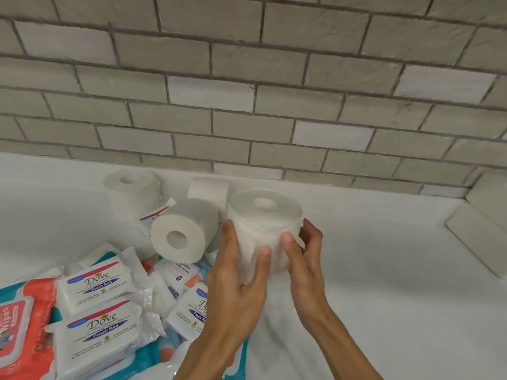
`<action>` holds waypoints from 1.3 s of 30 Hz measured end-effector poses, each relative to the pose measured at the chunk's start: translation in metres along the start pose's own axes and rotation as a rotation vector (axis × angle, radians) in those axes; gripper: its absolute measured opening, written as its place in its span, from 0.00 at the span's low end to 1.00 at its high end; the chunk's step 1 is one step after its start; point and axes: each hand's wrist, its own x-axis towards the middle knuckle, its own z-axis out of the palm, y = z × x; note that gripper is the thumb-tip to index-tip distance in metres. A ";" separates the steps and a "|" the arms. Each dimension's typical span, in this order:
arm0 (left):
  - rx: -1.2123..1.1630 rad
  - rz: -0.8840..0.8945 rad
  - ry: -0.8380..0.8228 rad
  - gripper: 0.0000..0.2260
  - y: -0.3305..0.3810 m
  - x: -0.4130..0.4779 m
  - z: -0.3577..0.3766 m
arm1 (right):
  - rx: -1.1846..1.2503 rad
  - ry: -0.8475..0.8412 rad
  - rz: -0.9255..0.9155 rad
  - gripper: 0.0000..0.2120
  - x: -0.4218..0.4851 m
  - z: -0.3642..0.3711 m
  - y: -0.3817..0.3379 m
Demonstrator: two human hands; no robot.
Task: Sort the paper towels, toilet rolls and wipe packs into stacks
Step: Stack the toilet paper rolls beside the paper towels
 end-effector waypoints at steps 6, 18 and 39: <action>-0.041 0.068 0.092 0.48 0.005 0.008 -0.006 | -0.130 -0.029 -0.160 0.16 -0.014 0.014 0.005; 0.010 -0.073 0.387 0.50 -0.016 0.038 -0.079 | -0.129 -0.319 -0.077 0.17 -0.023 0.053 0.006; 0.042 -0.253 0.552 0.49 -0.048 0.039 -0.150 | -1.372 -1.021 -0.385 0.57 0.157 0.093 0.083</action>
